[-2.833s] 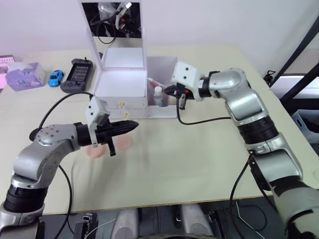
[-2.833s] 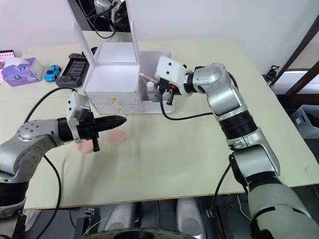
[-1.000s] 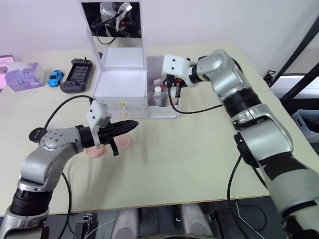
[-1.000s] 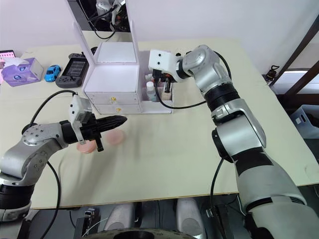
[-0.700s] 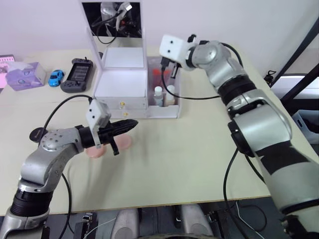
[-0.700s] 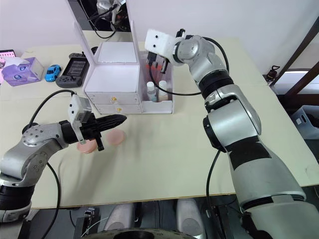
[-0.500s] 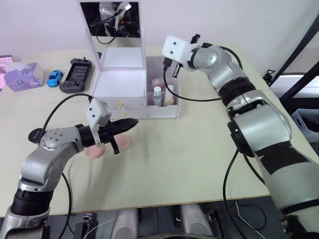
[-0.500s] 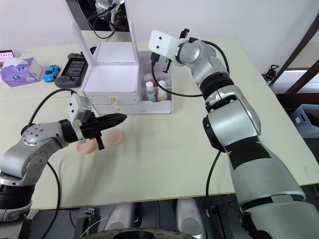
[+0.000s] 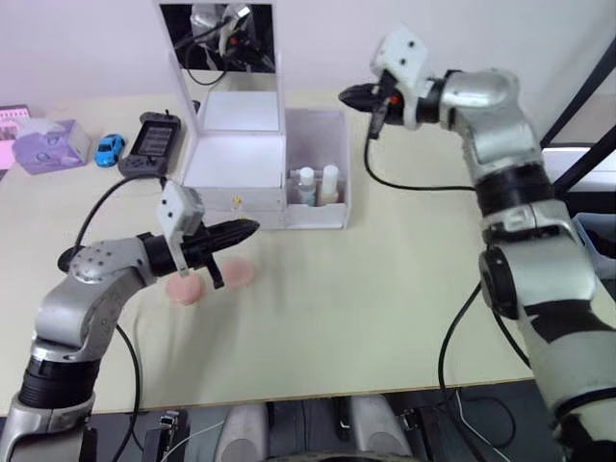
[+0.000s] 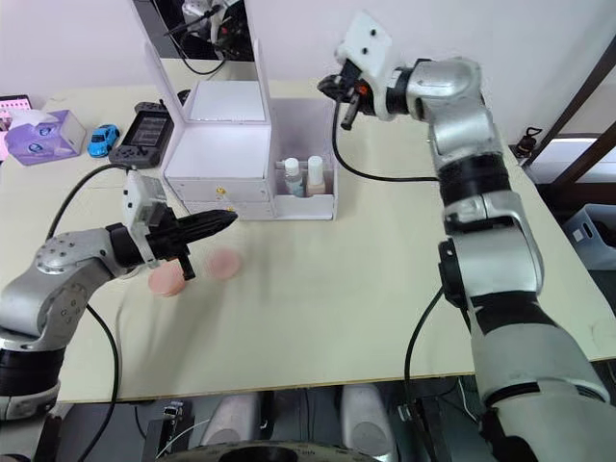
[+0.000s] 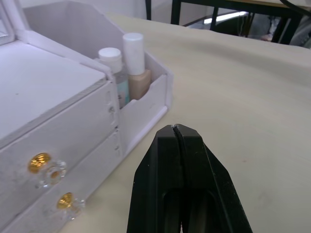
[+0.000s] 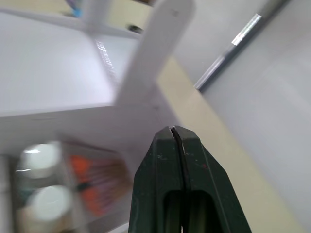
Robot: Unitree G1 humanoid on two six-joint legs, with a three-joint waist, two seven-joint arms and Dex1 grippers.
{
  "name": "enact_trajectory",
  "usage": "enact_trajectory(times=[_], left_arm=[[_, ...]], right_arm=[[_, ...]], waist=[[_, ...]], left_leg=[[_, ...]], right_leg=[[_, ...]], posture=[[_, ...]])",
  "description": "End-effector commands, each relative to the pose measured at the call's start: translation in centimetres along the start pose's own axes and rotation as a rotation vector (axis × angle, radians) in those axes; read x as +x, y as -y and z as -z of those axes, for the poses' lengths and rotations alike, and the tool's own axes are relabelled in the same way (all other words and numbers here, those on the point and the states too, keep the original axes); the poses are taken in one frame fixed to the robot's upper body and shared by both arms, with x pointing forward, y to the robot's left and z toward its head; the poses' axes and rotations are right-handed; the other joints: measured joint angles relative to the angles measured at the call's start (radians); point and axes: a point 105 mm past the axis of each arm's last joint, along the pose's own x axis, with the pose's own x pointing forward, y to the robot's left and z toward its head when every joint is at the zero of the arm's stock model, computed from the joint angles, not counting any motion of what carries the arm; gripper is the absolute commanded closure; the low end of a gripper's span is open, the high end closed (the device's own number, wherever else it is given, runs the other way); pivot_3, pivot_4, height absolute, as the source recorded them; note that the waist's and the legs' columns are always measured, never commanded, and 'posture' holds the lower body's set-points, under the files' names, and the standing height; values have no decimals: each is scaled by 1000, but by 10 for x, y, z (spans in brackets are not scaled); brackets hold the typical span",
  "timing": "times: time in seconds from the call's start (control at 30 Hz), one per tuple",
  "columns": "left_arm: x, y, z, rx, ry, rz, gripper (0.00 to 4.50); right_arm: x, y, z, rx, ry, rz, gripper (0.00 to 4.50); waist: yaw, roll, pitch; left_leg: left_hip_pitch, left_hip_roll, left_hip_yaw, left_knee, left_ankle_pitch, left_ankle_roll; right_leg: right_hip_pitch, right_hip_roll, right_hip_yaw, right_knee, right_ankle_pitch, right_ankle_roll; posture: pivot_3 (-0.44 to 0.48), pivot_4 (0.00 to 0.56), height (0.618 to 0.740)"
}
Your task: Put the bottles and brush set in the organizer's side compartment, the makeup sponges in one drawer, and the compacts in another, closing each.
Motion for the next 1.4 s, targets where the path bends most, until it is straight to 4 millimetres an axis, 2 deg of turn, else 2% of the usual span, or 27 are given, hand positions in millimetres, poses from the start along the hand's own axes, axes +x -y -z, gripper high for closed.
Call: enact_trajectory(times=[0.03, 0.13, 0.17, 0.2, 0.43, 0.63, 0.73, 0.83, 1.0, 1.2, 1.4], left_arm=[[-16, -11, -15, 51, 26, -32, 4500], [-34, -17, -14, 35, -6, -40, 4500], [-42, -20, -14, 26, -15, -49, 3981], [-51, -24, -13, 21, -25, -61, 3696], [-137, -70, 3, 5, -141, -307, 63], [-189, -93, 16, -15, -159, -491, 16], [-203, -95, 26, -30, -169, -537, 16], [-203, -95, 28, -28, -160, -542, 16], [-195, -97, 19, -10, -122, -538, 16], [-152, -73, -3, -15, -21, -440, 16], [-112, -40, 3, -74, 23, -474, 16]], right_arm=[[-36, -9, -16, 28, 116, -38, 4489], [-66, -21, 0, 118, 117, -31, 4489], [-75, -23, 5, 139, 113, -18, 3987], [-83, -26, 11, 155, 102, -10, 3725], [-163, -36, 62, 293, 1, 171, 168], [-210, -42, 96, 352, -80, 331, 72], [-224, -47, 108, 373, -112, 363, 72], [-222, -49, 108, 378, -108, 363, 72], [-208, -47, 97, 380, -68, 322, 72], [-153, -72, 46, 396, 10, 43, 72], [-106, -86, -3, 427, 85, -96, 72]], waist=[[4, 0, 0], [6, 0, 0], [6, 0, 0], [3, 0, 0], [2, 0, 0], [2, 0, 0], [2, -1, 0], [2, 0, 0], [2, 0, 0], [2, 0, 0], [2, -2, 0]], left_leg=[[0, 0, 0, 0, 0, 0], [0, 0, 0, 1, 0, 0], [0, 0, 0, 1, 0, 0], [0, 0, 0, 1, 0, 0], [1, 0, 1, 1, 0, 0], [1, 0, 3, 2, 0, 0], [2, 0, 3, 2, 0, 0], [2, 1, 3, 2, 0, 0], [2, 1, 3, 2, 0, 0], [2, 1, 3, 2, 0, 0], [2, 1, 4, 2, 0, 0]], right_leg=[[0, 0, 0, 0, 0, 0], [0, 0, 0, 0, 0, 0], [0, 0, 0, 0, 0, 0], [0, 0, 0, 0, 0, -1], [0, 0, 0, 0, -3, -4], [1, -1, 0, 0, -4, -2], [1, -1, 0, 0, -4, -2], [1, -1, 0, 0, -3, -2], [1, -2, 0, 0, -3, -2], [1, -2, 0, 0, -2, -5], [1, -2, 1, -1, -1, -5]], posture=[[0, 150, 740], [0, 150, 740], [0, 150, 740], [0, 150, 740], [0, 150, 740], [0, 150, 740], [0, 150, 740], [0, 150, 740], [0, 150, 740], [0, 150, 740], [0, 150, 740]])
